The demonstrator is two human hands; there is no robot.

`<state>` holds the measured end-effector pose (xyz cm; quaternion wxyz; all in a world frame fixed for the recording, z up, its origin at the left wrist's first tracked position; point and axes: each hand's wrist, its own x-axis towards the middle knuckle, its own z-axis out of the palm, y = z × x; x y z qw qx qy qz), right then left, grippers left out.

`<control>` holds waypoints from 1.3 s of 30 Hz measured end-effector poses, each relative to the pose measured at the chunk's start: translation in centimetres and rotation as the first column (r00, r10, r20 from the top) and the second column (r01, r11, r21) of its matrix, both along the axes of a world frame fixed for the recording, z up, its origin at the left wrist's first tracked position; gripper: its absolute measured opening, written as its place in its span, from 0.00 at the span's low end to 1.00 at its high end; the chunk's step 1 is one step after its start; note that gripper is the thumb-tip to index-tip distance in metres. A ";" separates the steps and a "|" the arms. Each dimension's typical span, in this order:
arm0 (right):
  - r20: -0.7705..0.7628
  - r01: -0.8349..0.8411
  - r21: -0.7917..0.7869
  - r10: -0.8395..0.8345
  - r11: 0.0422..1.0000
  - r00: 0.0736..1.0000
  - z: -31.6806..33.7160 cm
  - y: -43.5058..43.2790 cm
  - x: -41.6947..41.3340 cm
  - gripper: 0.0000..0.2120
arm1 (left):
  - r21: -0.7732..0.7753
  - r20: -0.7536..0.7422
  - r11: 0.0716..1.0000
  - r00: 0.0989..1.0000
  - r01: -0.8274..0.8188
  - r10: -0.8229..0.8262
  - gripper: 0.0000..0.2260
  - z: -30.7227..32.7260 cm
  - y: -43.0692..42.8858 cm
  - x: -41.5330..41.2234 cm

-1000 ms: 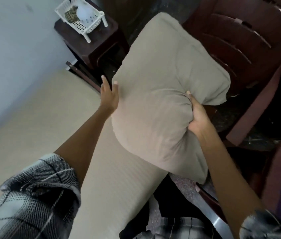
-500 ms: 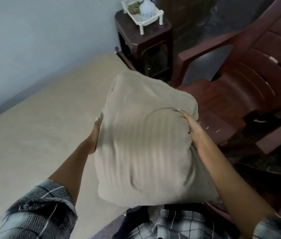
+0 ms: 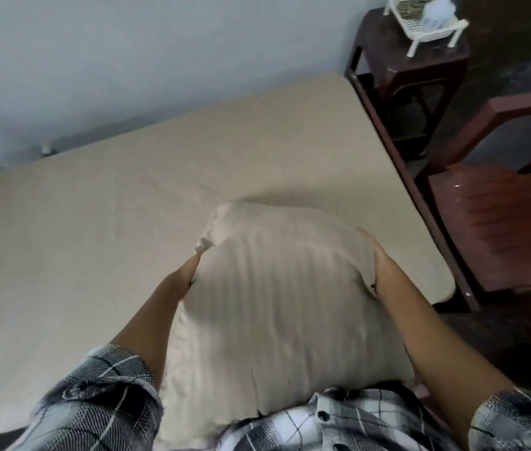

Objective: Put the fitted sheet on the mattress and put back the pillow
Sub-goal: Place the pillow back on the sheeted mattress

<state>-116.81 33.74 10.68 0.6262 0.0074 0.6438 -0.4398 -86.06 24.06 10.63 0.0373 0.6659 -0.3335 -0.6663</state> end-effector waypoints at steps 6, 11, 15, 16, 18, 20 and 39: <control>-0.046 -0.387 0.032 0.388 0.922 0.921 -3.7 -3.9 1.5 0.29 | 0.017 -0.045 0.985 0.984 -0.172 0.173 0.22 -0.2 1.7 3.6; 0.046 -0.470 -0.071 0.474 0.880 0.880 -2.5 -5.6 3.9 0.24 | -0.192 0.166 0.974 0.974 -0.122 0.154 0.26 0.7 1.3 4.7; 0.103 -0.516 -0.114 0.526 0.849 0.844 -2.2 -6.9 6.4 0.22 | -0.304 0.214 0.937 0.946 -0.172 0.243 0.14 2.1 1.3 7.5; 0.096 -0.534 -0.138 0.548 0.834 0.831 -2.2 -7.5 7.2 0.20 | -0.326 0.213 0.928 0.942 -0.180 0.257 0.13 2.7 1.4 8.5; 0.053 -0.580 -0.205 0.601 0.788 0.797 -1.5 -9.0 9.6 0.15 | -0.368 0.212 0.910 0.936 -0.189 0.281 0.13 3.6 1.6 10.9; -0.042 -0.627 -0.230 0.637 0.744 0.770 -0.1 -10.4 12.3 0.11 | -0.406 0.231 0.895 0.926 -0.187 0.299 0.13 4.2 1.9 13.3; -0.451 -0.780 -0.295 0.639 0.551 0.622 -2.8 -13.4 48.3 0.29 | -0.456 0.354 0.868 0.856 -0.194 0.377 0.13 1.3 6.5 48.3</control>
